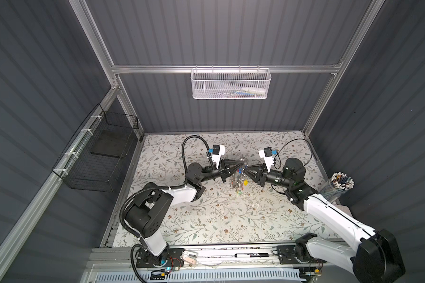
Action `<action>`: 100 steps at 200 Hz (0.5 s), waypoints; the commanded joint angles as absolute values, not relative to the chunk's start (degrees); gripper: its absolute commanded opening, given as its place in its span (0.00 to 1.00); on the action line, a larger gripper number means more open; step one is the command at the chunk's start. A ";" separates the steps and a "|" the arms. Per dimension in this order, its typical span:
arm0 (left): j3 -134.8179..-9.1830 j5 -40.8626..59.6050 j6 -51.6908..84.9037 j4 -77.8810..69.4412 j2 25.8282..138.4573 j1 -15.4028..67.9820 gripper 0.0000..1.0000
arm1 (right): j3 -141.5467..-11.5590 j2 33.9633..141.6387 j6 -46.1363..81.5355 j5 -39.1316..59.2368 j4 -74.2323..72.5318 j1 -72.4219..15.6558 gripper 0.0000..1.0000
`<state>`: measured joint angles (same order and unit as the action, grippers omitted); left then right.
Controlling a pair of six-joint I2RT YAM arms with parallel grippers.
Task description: Put the keys on the keyring
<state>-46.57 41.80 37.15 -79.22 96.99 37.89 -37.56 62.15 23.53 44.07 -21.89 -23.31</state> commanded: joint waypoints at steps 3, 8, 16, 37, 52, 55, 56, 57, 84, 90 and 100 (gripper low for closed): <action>-48.33 41.43 33.53 -79.55 94.31 38.17 0.00 | -35.16 58.05 24.47 42.37 -18.58 -20.94 0.23; -48.17 41.40 33.24 -79.30 94.22 38.10 0.00 | -34.73 57.35 25.62 42.45 -18.63 -19.75 0.24; -48.07 41.48 33.14 -79.39 94.22 37.99 0.00 | -34.16 56.07 27.20 42.79 -18.78 -17.89 0.25; -47.82 42.13 33.91 -80.65 94.78 37.72 0.00 | -33.53 52.56 29.08 43.02 -18.38 -14.53 0.29; -48.06 43.20 35.42 -82.44 95.67 37.71 0.00 | -34.39 50.69 28.35 41.89 -16.43 -14.06 0.33; -48.22 43.45 35.83 -82.82 95.85 37.71 0.00 | -34.49 50.41 28.24 41.89 -16.39 -14.06 0.34; -48.23 43.56 35.97 -83.02 95.96 37.71 0.00 | -34.52 50.34 28.27 41.86 -16.41 -14.02 0.34; -48.24 43.67 36.14 -83.22 96.06 37.71 0.00 | -34.62 50.26 28.29 41.94 -16.47 -14.04 0.34; -48.91 46.08 38.77 -86.27 97.55 37.70 0.00 | -36.75 51.95 28.54 46.43 -19.73 -14.23 0.36; -49.15 46.70 39.17 -86.73 97.87 37.69 0.00 | -37.48 52.76 28.42 47.30 -19.98 -14.32 0.36; -49.63 47.75 40.22 -87.71 98.45 37.71 0.00 | -38.58 54.43 28.39 48.80 -20.73 -14.65 0.36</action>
